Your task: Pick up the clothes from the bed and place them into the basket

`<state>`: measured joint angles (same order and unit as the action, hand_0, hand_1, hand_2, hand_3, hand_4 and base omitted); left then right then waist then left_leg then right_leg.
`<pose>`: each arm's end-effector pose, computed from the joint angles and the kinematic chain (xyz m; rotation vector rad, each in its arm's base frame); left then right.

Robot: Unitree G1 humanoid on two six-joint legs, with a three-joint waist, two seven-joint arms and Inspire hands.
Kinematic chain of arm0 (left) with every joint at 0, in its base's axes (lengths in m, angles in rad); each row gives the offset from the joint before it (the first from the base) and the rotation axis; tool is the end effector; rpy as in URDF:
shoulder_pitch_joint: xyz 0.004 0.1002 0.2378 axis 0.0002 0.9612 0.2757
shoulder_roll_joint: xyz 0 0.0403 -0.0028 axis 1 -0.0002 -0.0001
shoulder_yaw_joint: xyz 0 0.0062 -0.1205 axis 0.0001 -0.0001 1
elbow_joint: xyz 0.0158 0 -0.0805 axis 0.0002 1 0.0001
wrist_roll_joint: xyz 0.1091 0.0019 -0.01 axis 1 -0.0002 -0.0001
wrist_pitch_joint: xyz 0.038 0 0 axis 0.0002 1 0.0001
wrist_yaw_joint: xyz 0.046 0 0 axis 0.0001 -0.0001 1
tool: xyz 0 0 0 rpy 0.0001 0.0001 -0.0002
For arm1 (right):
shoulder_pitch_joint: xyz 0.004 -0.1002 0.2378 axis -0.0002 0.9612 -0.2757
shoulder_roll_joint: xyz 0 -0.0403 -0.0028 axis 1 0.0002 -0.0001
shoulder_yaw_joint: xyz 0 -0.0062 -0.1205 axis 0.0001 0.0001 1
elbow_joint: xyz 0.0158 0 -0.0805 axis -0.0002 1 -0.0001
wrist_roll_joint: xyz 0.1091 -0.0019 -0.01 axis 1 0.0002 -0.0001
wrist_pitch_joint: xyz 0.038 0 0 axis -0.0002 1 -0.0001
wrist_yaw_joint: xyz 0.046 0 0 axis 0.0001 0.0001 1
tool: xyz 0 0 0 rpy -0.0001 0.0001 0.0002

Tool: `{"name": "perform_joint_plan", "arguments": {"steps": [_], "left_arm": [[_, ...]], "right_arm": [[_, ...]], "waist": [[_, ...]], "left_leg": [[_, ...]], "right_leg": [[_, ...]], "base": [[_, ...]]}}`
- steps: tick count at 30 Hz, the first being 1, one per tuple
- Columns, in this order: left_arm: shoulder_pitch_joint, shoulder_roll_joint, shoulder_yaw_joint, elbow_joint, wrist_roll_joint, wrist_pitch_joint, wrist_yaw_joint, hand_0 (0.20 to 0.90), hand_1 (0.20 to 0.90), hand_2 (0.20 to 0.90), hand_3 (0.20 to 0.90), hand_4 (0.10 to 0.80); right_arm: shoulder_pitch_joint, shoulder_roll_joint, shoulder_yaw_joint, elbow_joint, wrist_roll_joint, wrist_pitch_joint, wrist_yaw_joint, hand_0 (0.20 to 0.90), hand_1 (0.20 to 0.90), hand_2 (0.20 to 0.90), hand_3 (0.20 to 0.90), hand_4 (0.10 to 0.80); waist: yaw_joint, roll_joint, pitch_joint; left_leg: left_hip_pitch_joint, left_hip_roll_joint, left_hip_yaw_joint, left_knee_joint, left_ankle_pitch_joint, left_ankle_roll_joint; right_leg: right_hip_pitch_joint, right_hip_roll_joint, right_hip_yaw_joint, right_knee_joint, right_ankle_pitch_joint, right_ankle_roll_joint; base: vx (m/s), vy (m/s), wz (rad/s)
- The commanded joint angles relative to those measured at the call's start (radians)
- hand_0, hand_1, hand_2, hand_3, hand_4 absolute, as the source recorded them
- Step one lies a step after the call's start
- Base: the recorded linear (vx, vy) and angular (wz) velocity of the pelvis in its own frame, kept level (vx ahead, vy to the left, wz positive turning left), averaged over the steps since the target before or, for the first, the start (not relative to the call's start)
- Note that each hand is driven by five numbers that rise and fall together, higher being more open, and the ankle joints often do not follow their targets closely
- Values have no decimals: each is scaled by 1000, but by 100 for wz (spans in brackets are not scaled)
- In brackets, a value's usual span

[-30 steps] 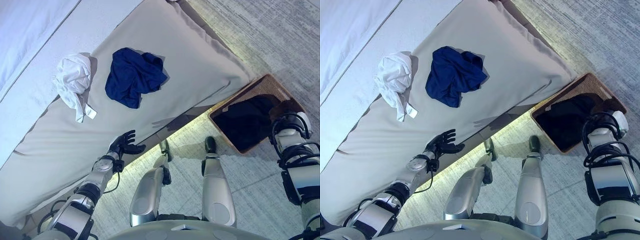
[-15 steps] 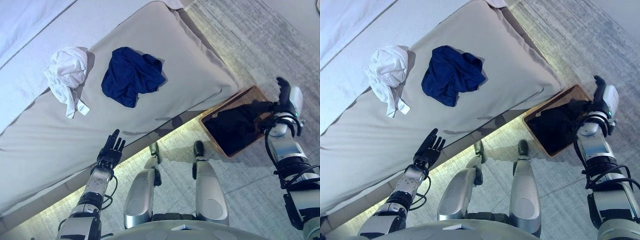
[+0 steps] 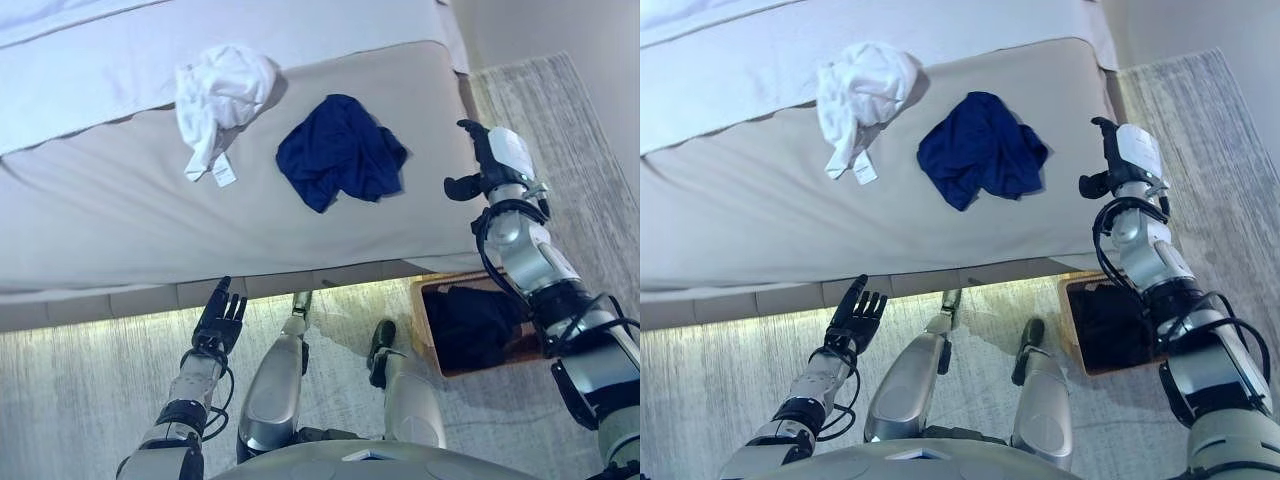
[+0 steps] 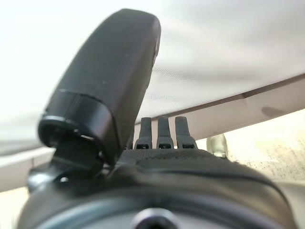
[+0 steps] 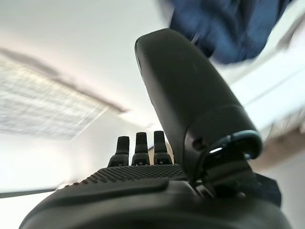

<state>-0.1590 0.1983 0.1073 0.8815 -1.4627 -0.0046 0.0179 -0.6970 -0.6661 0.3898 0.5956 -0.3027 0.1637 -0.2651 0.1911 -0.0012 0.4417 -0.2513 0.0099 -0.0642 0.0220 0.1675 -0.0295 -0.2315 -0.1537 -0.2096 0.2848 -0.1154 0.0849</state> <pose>0.1910 0.2256 -0.0857 -1.2489 0.4649 0.6504 0.3364 -0.2498 0.1184 -1.1313 -0.0287 -0.2476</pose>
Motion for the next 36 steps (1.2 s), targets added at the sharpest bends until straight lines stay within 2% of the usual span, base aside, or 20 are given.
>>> {"name": "perform_joint_plan", "arguments": {"steps": [1, 7, 9, 10, 17, 21, 22, 23, 24, 29, 32, 34, 35, 36], "left_arm": [[-16, 73, 8, -16, -6, -33, -2, 900, 900, 900, 900, 800], [-71, 91, -69, -73, 24, -19, -47, 900, 900, 900, 900, 800], [-72, 90, -92, -92, 39, -13, -64, 900, 900, 900, 900, 800], [-66, 87, -105, -98, 47, -11, -66, 900, 900, 900, 900, 800], [-35, 90, -162, -102, 82, -11, -106, 900, 900, 900, 900, 800], [-17, 100, -176, -95, 75, -5, -131, 900, 900, 900, 900, 800], [-15, 102, -177, -93, 76, -4, -135, 900, 900, 900, 900, 800], [-10, 105, -179, -90, 83, -1, -139, 900, 900, 900, 900, 800], [-9, 106, -179, -89, 86, 0, -140, 900, 900, 900, 900, 800], [21, 107, -184, -87, 102, -15, -160, 900, 900, 900, 900, 800], [44, 103, -167, -103, 140, -27, -151, 900, 900, 900, 900, 800], [51, 103, -154, -108, 165, -31, -137, 900, 900, 900, 900, 800], [48, 104, -151, -108, 175, -33, -128, 900, 900, 900, 900, 800], [49, 104, -149, -108, 179, -32, -126, 900, 900, 900, 900, 800]], "right_arm": [[-212, -4, 66, 57, 5, 29, -61, 900, 900, 900, 900, 800], [-383, 44, 132, 279, 117, 115, -58, 900, 900, 900, 900, 800], [-431, 52, 140, 373, 139, 146, -34, 900, 900, 900, 900, 800], [-448, 54, 143, 416, 148, 165, -18, 900, 900, 900, 900, 800], [-530, 43, 180, 607, 97, 309, 100, 900, 900, 900, 900, 800], [-556, 30, 210, 641, 101, 330, 171, 900, 900, 900, 900, 800], [-562, 30, 213, 643, 108, 330, 171, 679, 679, 679, 642, 542], [-568, 29, 217, 644, 122, 315, 152, 300, 300, 300, 200, 100], [-570, 30, 218, 645, 134, 304, 135, 300, 300, 300, 200, 100], [-586, 42, 182, 512, 275, 74, -133, 300, 300, 300, 200, 100], [-520, 25, 123, 259, 304, -21, -246, 300, 300, 300, 200, 100], [-460, -1, 60, 90, 291, -65, -276, 300, 300, 300, 200, 100], [-418, -19, 2, -27, 271, -62, -273, 300, 300, 300, 200, 100], [-405, -23, -13, -58, 266, -66, -274, 300, 300, 300, 200, 100]], "waist": [[32, -86, 23], [113, -92, 78], [139, -80, 78], [152, -71, 78], [197, -30, 78], [211, -12, 78], [212, -10, 78], [213, -9, 78], [213, -9, 78], [190, -23, 78], [155, -53, 78], [127, -72, 78], [106, -82, 78], [101, -84, 78]], "left_leg": [[-7, -96, -1, 175, -233, 78], [-140, -119, -44, 292, -250, 97], [-203, -127, -66, 324, -248, 102], [-209, -127, -78, 337, -276, 101], [-341, -142, -115, 363, -243, 104], [-395, -147, -128, 377, -230, 100], [-403, -146, -129, 381, -230, 100], [-412, -146, -131, 383, -229, 99], [-415, -145, -132, 383, -228, 99], [-399, -134, -133, 379, -240, 97], [-341, -119, -114, 360, -256, 99], [-279, -104, -93, 334, -264, 100], [-261, -97, -76, 315, -239, 102], [-249, -95, -72, 310, -240, 102]], "right_leg": [[52, 36, -52, -185, 148, -28], [-32, 12, -106, -62, 127, -24], [-94, -3, -128, 8, 110, -28], [-110, -6, -122, 47, 79, -19], [-253, -29, -152, 170, 38, -24], [-305, -34, -166, 212, 21, -27], [-315, -35, -167, 220, 18, -27], [-325, -34, -166, 222, 16, -26], [-328, -33, -166, 222, 16, -26], [-314, -12, -147, 193, 24, -15], [-263, 2, -127, 152, 37, -7], [-211, 13, -107, 112, 47, -2], [-192, 16, -109, 76, 77, -9], [-181, 18, -105, 69, 78, -8]], "base": [[69, 135, 30], [0, 85, 30], [39, 135, 25], [81, 111, 33], [-9, 72, 19], [-32, -7, 10], [0, 0, 0], [-17, -27, 3], [-26, -65, 0], [-34, -65, -11], [-27, -95, -27], [-52, -88, -42], [-88, -51, -34], [-88, -88, -29]]}}
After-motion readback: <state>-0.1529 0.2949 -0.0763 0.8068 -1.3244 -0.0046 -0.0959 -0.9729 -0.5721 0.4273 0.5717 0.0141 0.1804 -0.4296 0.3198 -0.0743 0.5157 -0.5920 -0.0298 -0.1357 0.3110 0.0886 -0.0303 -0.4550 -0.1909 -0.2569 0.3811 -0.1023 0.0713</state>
